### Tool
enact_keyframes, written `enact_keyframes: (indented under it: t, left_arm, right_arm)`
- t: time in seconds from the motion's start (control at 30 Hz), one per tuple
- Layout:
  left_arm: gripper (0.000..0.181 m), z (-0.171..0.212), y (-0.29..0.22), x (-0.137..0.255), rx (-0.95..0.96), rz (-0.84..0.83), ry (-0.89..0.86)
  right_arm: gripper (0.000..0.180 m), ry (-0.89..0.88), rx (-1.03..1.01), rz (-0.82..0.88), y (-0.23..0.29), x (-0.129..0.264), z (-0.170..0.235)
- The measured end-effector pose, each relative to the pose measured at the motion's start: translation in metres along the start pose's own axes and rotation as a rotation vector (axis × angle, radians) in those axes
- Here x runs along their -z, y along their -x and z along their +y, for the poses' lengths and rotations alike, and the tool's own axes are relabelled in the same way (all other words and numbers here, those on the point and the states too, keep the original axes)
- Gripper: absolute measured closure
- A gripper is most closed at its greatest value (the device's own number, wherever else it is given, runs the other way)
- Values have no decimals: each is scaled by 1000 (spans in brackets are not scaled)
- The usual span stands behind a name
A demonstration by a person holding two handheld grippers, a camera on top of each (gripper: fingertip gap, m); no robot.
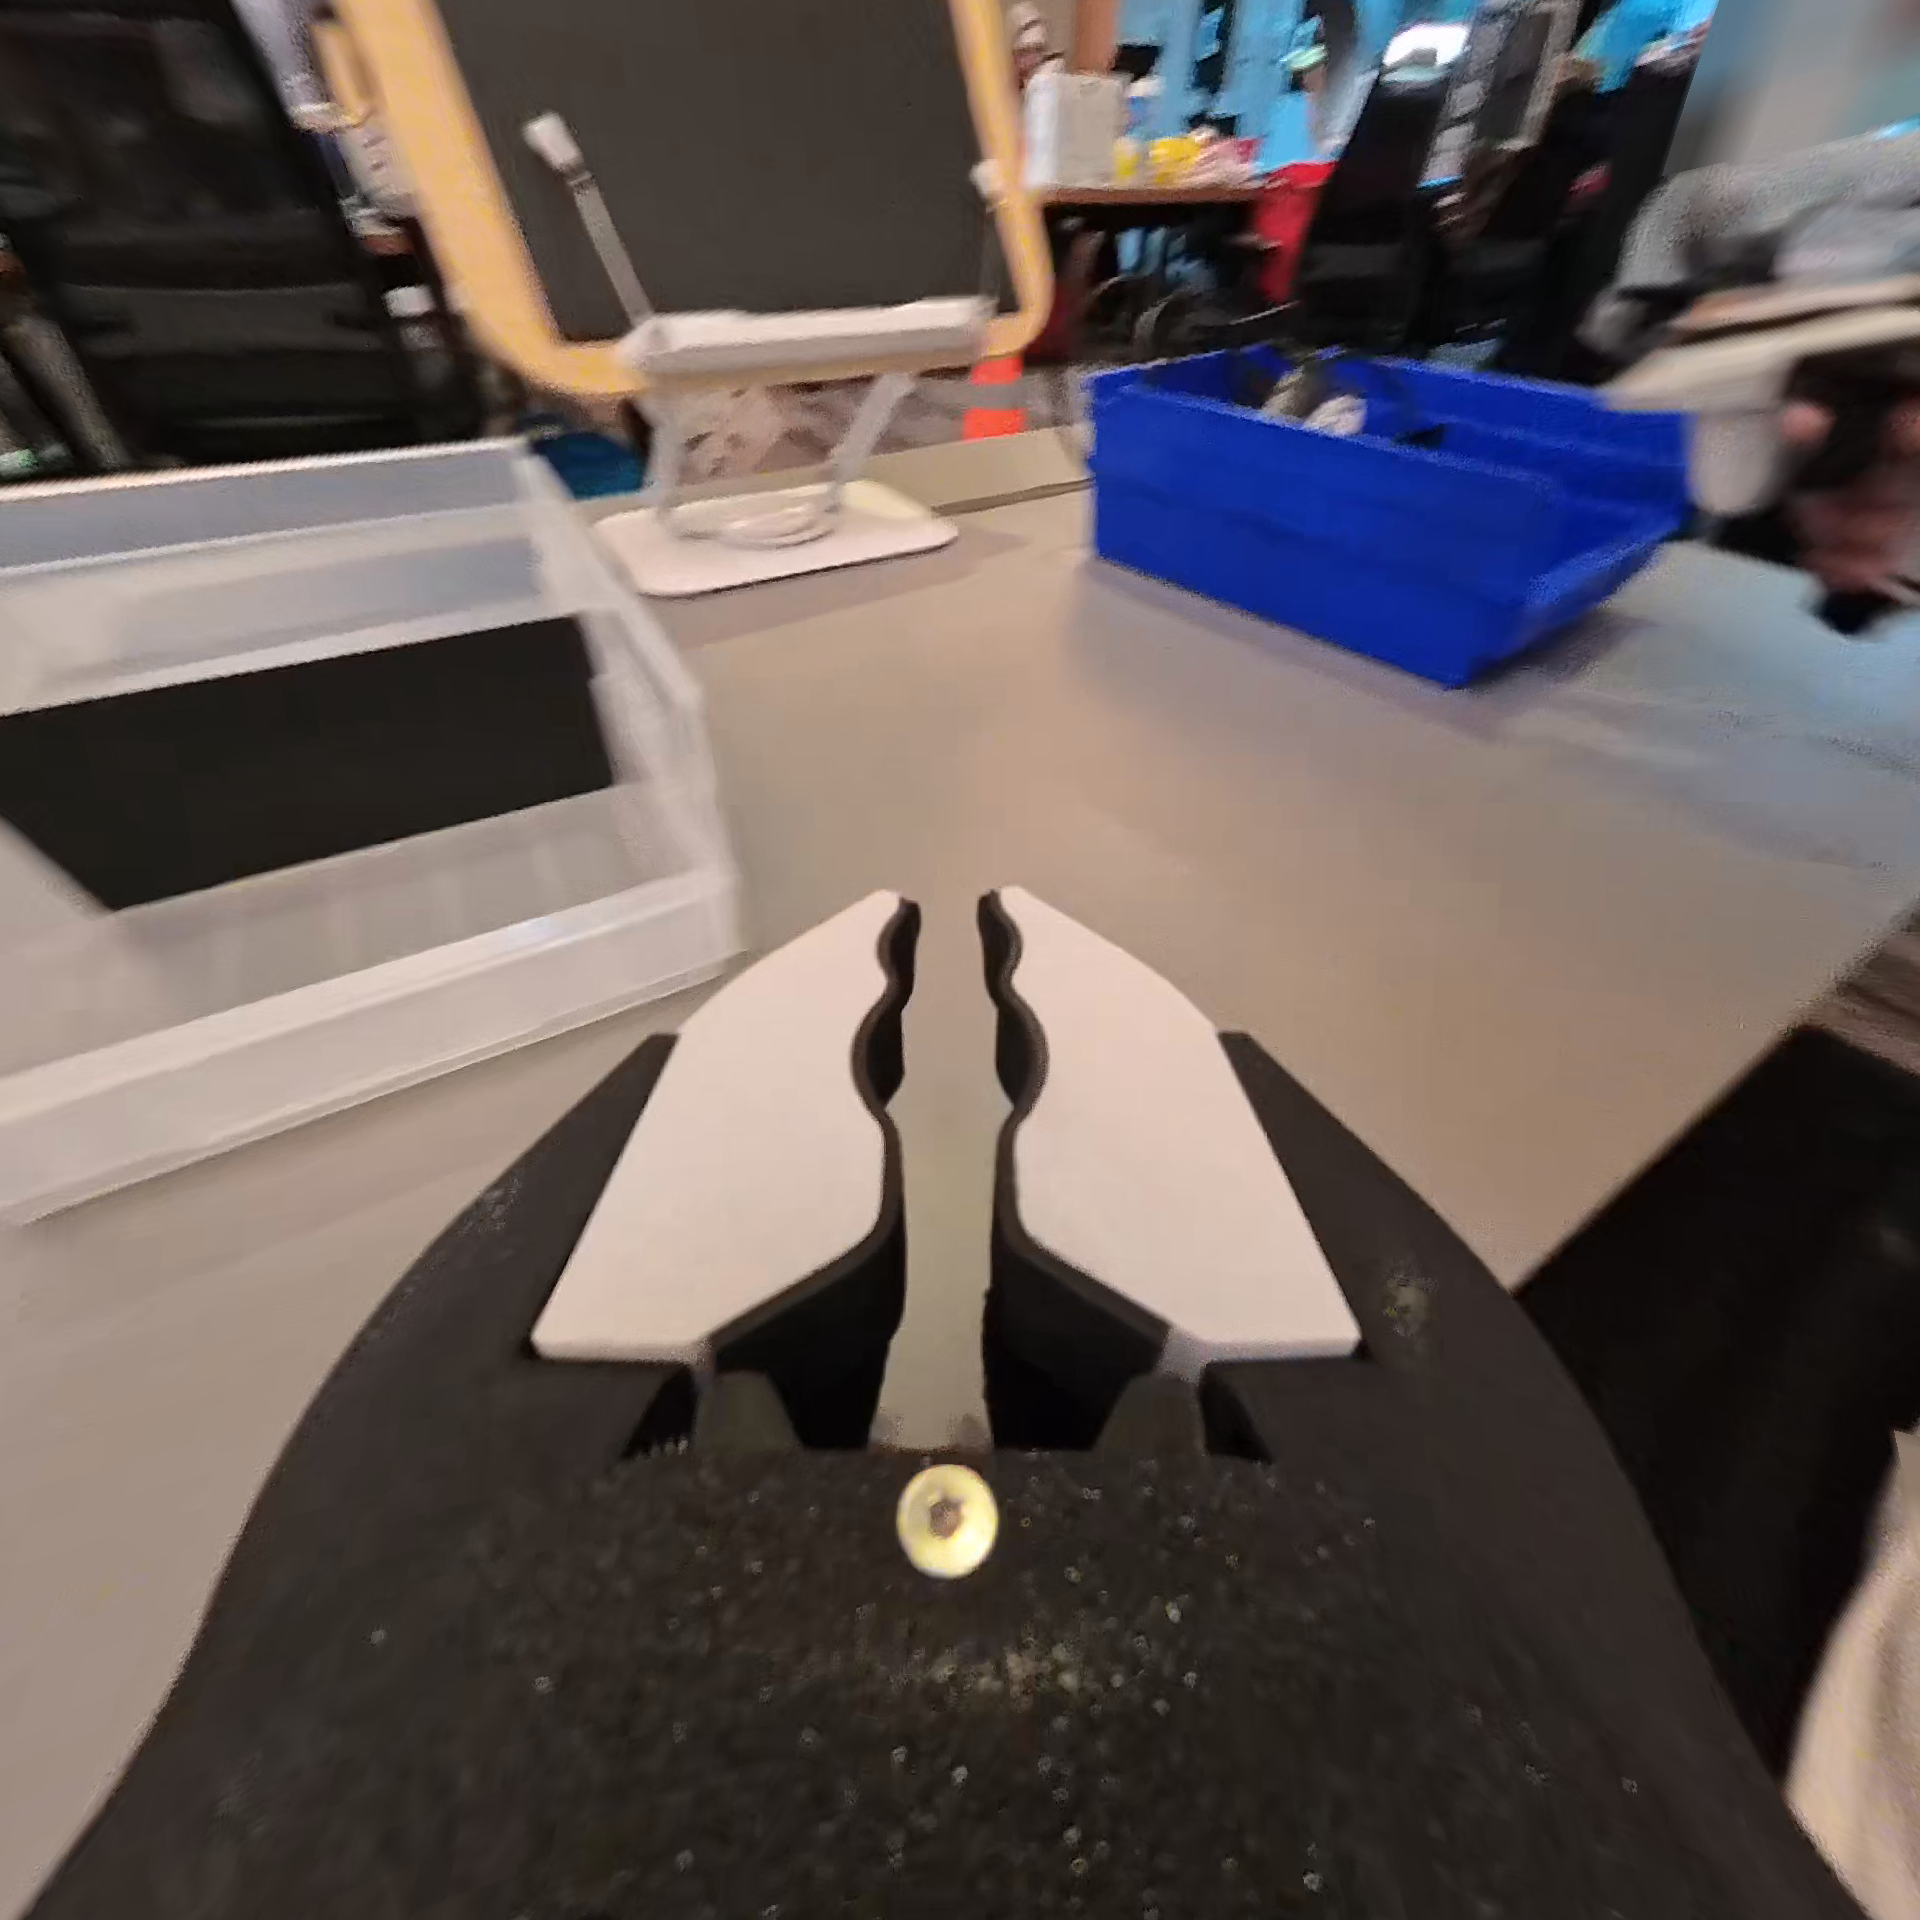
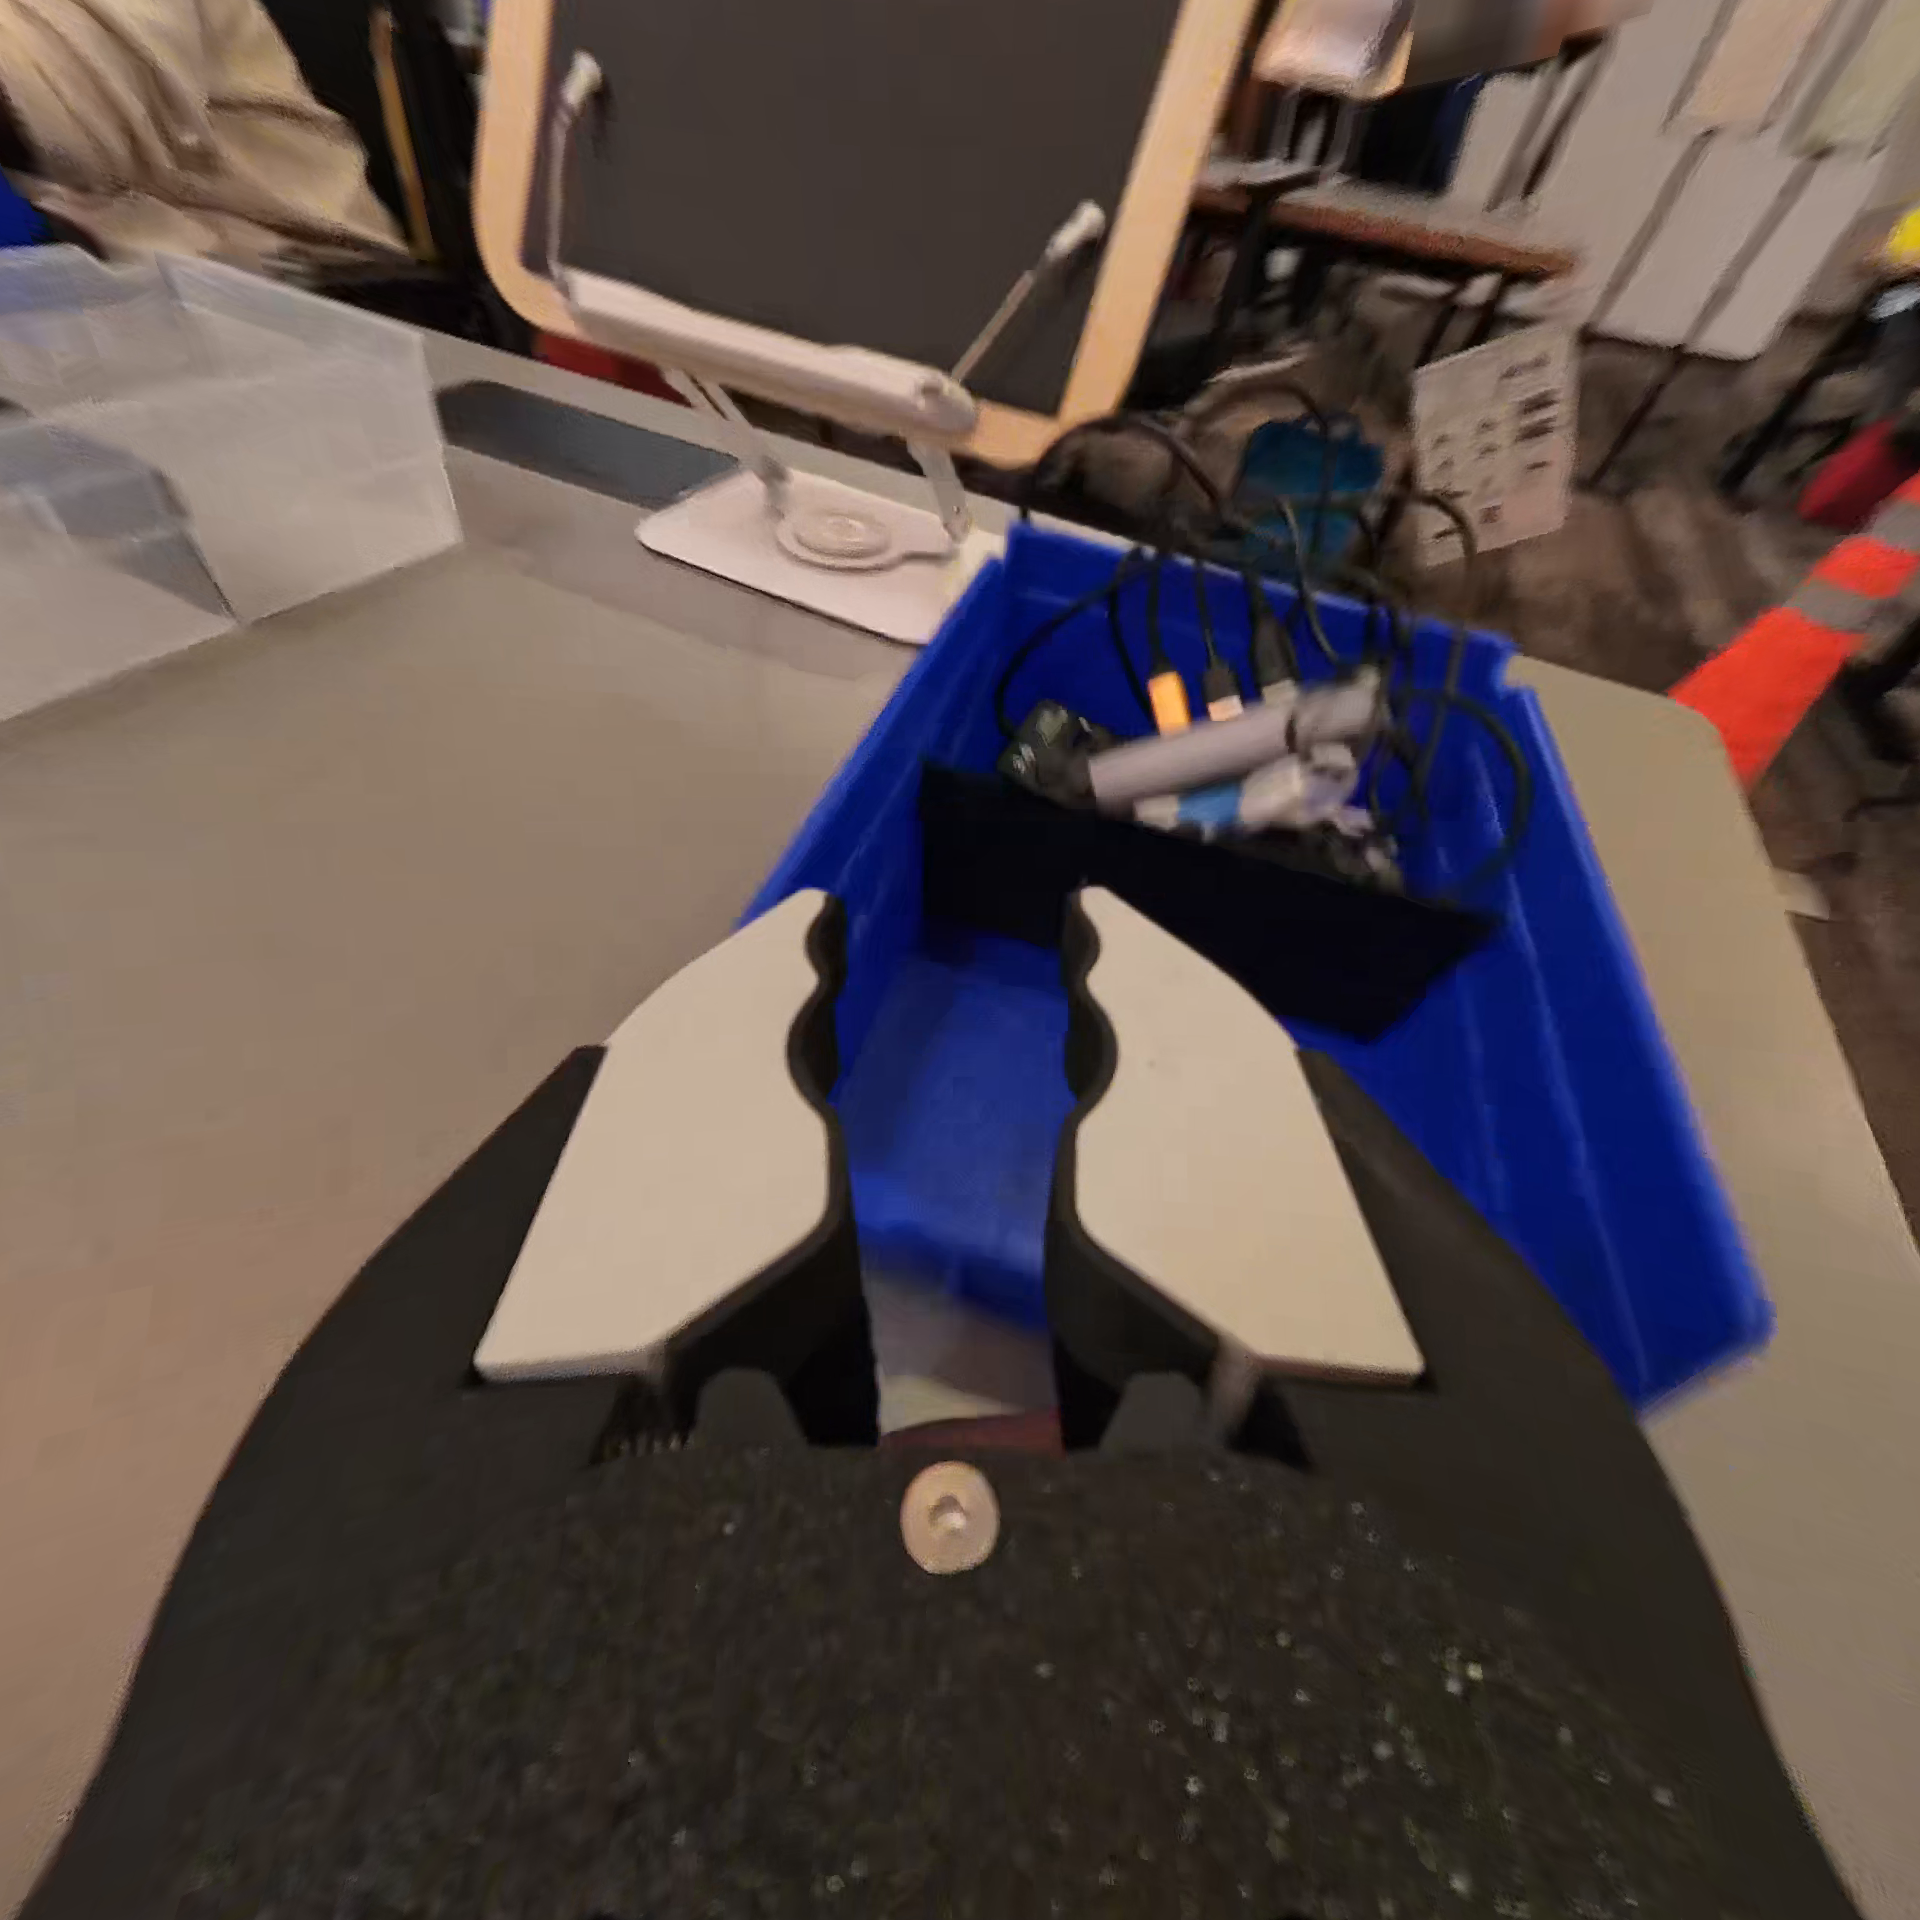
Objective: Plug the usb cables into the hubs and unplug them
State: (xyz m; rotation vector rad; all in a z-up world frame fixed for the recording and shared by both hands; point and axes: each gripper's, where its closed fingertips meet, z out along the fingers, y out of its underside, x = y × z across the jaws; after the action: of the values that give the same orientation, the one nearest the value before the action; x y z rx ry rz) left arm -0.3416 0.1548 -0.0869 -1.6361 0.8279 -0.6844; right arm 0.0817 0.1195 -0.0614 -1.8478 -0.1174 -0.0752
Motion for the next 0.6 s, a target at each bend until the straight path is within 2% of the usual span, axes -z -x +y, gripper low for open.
enact_keyframes:
  t: [0.1,0.27,0.43,0.6]
  left_arm:
    - [161,16,56,8,42,-165,74]
    - [156,35,113,14,211,-322,138]
    - [154,53,105,-9,173,-357,276]
    - [154,48,102,-13,110,-405,279]
  right_arm:
    - [144,-23,-26,198,-4,30,50]
    - [141,37,-50,222,-13,39,69]
    - [139,74,-152,186,-18,45,85]
    - [142,61,-210,201,-26,61,89]
